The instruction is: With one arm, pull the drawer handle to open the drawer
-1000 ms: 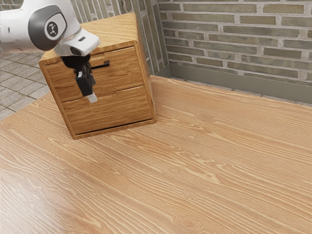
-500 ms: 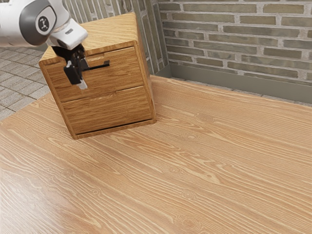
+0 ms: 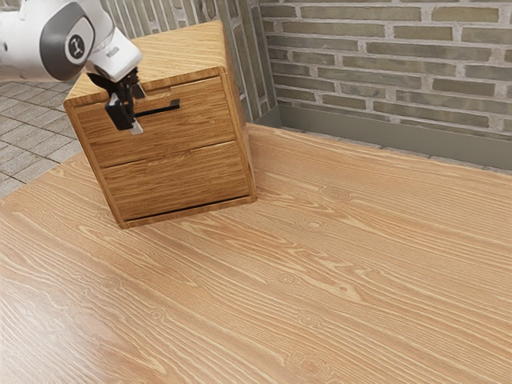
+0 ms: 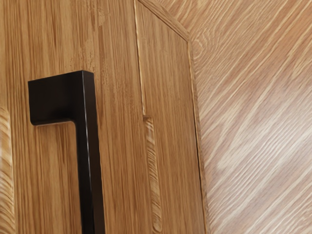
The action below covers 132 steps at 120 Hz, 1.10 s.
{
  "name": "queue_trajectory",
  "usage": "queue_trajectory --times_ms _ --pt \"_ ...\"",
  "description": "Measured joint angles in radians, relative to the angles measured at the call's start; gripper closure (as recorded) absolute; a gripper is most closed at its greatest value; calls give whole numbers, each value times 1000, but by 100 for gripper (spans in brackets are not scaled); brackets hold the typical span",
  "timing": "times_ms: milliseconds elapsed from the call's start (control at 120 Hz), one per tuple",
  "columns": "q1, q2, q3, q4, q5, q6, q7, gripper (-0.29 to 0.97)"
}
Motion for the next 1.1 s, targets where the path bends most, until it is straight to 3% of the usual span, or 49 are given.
queue_trajectory --times_ms 425,858,1100 --pt "2 22 0 -6 -1 33 20 1" --pt "8 20 1 -6 -6 22 9 25" --pt "9 19 1 -8 -8 -1 -9 28"
